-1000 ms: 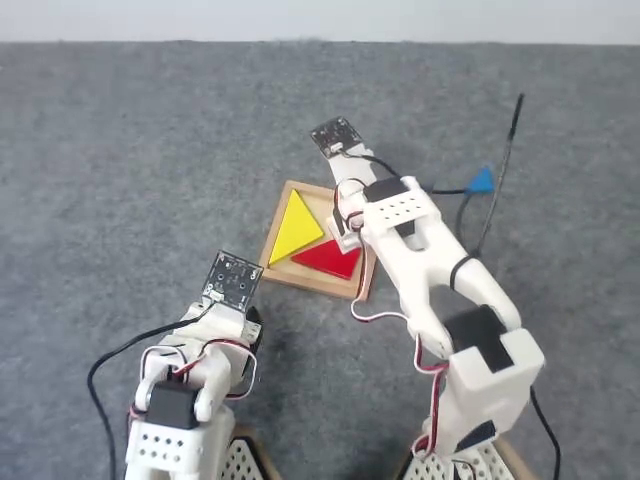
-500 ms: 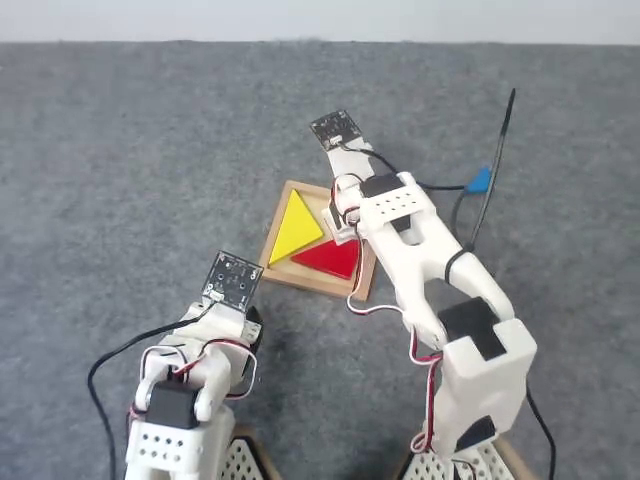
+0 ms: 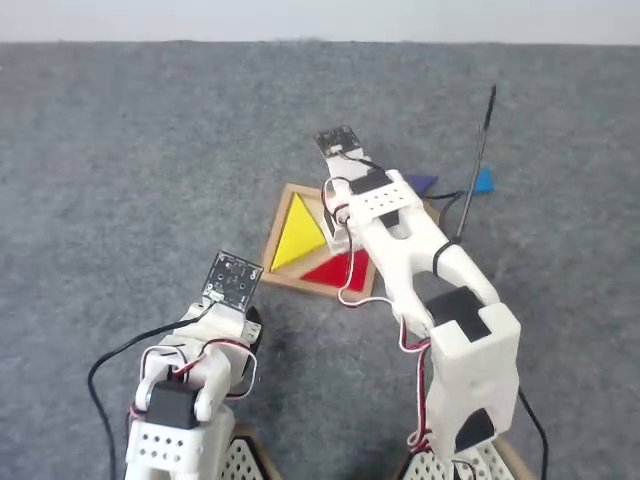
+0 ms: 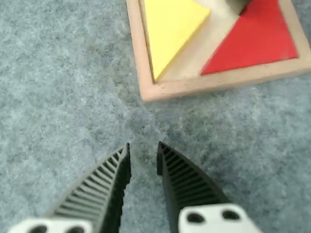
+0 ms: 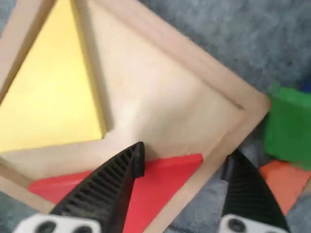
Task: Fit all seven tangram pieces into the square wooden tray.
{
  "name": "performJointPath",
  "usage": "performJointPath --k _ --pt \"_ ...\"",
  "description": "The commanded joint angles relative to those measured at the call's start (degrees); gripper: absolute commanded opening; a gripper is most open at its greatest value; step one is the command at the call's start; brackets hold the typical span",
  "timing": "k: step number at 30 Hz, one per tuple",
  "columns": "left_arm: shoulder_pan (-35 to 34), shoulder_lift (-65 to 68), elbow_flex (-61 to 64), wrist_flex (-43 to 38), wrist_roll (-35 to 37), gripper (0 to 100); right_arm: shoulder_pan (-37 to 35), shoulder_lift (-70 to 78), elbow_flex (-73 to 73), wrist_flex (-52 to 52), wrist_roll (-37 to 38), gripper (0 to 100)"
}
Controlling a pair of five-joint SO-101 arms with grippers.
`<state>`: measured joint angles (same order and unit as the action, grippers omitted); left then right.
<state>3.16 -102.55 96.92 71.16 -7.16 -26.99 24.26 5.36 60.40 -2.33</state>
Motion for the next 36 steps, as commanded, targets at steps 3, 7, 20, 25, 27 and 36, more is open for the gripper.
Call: performJointPath --k 3,7,20,25,27,36 --pt "0.1 -0.1 -0.4 0.3 0.4 9 -0.4 -0.1 -1.0 3.5 -0.3 22.4" --pt "0.1 -0.1 -0.4 0.3 0.4 9 1.3 -0.1 -1.7 9.2 3.4 22.4" --pt "0.1 -0.1 -0.4 0.3 0.4 9 7.3 -6.6 0.4 10.6 16.3 28.6" --pt "0.1 -0.1 -0.4 0.3 0.4 9 6.0 -21.2 5.4 10.4 12.7 29.9" --pt "0.1 -0.1 -0.4 0.3 0.4 9 4.8 -26.6 9.9 10.0 12.3 29.9" --pt "0.1 -0.1 -0.4 0.3 0.4 9 -2.1 -31.6 30.3 -3.6 9.4 29.9"
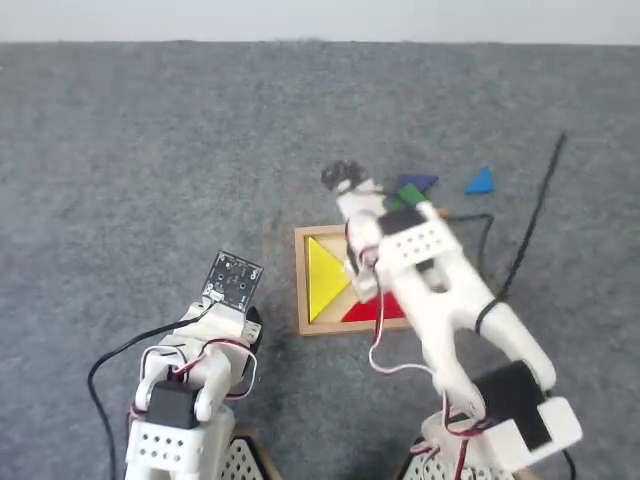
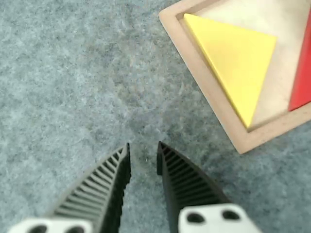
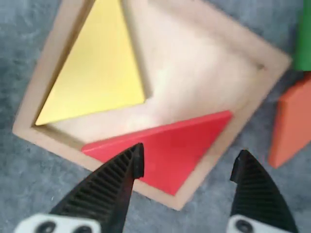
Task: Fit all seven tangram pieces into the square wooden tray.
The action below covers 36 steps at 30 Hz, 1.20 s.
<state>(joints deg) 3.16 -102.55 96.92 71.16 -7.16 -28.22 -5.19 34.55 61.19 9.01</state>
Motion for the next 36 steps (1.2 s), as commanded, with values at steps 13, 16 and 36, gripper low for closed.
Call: performJointPath --k 13,16,36 --pt "0.1 -0.1 -0.4 0.3 0.4 9 -4.7 15.0 -10.2 0.0 -8.6 29.9" --pt "0.1 -0.1 -0.4 0.3 0.4 9 -3.7 18.0 -12.7 0.0 -9.5 29.9" --pt "0.1 -0.1 -0.4 0.3 0.4 9 -9.0 -2.9 -4.4 1.9 10.0 30.2"
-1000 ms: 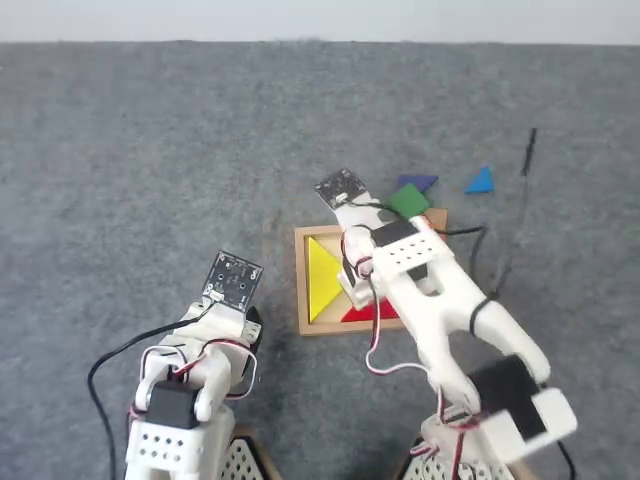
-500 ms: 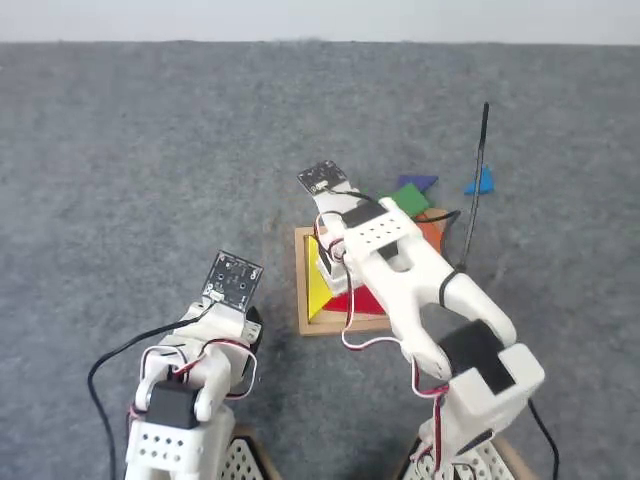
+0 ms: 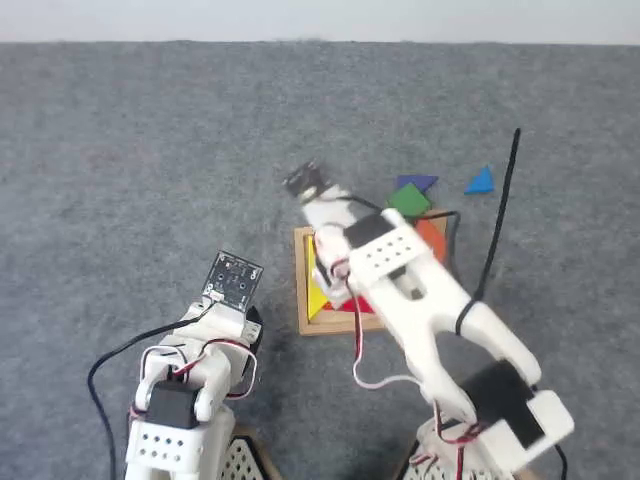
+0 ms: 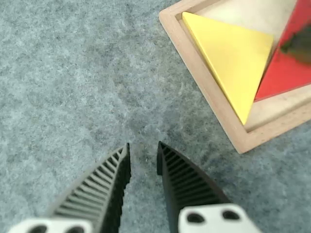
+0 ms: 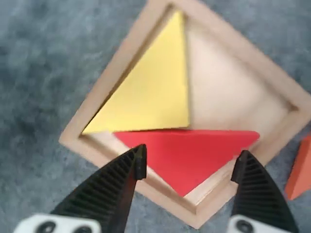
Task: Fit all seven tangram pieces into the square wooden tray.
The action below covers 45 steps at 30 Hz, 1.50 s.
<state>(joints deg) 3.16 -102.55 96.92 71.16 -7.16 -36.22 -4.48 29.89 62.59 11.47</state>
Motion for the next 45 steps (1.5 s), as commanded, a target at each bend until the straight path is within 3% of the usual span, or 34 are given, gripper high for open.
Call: performJointPath --k 1,5,12,19,25,34,45 --pt "0.1 -0.1 -0.4 0.3 0.4 9 -1.1 -3.6 0.6 0.4 10.4 30.2" --pt "0.1 -0.1 -0.4 0.3 0.4 9 -1.5 -3.6 0.8 0.4 19.1 30.2" --pt "0.1 -0.1 -0.4 0.3 0.4 9 -1.4 -3.6 5.6 -1.6 26.9 30.1" --pt "0.1 -0.1 -0.4 0.3 0.4 9 -1.2 -3.6 8.9 -7.3 27.3 30.2" --pt "0.1 -0.1 -0.4 0.3 0.4 9 -1.2 1.2 8.8 -8.2 32.8 30.2" --pt "0.1 -0.1 -0.4 0.3 0.4 9 -1.5 6.6 8.5 -10.5 32.8 29.9" --pt "0.1 -0.1 -0.4 0.3 0.4 9 -1.3 6.9 8.6 -6.2 32.4 14.2"
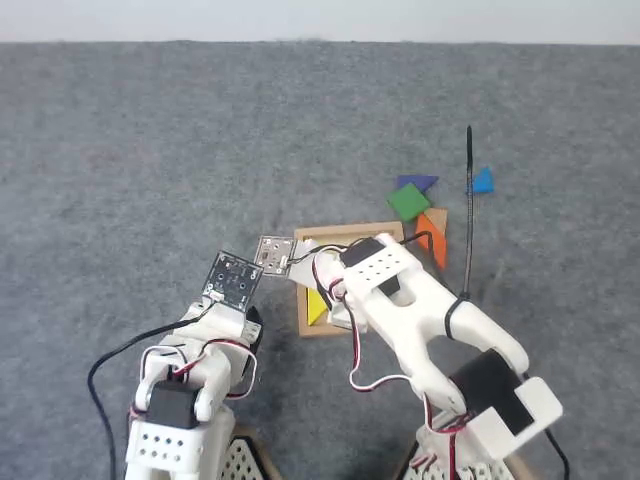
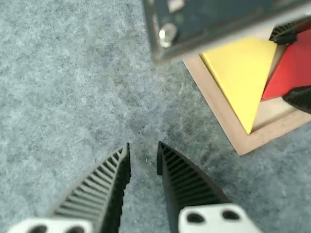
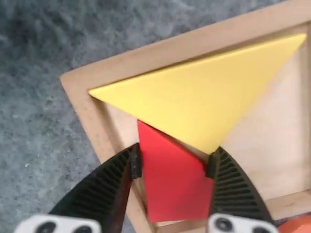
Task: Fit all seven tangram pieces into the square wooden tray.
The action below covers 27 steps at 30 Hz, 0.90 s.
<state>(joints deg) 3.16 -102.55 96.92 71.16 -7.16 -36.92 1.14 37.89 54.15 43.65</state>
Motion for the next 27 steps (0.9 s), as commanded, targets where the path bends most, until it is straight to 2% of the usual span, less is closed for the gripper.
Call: performJointPath --k 1,6,12,27 --pt "0.1 -0.1 -0.4 0.3 0.4 9 -0.6 1.3 0.6 2.3 0.3 13.6" --pt "0.1 -0.1 -0.4 0.3 0.4 9 -0.4 0.8 0.4 2.2 -1.1 10.8" --pt "0.1 -0.1 -0.4 0.3 0.4 9 2.0 0.7 -6.8 6.0 -5.2 9.0" --pt "0.1 -0.1 -0.4 0.3 0.4 9 3.3 -3.1 -9.7 8.0 -5.5 9.1"
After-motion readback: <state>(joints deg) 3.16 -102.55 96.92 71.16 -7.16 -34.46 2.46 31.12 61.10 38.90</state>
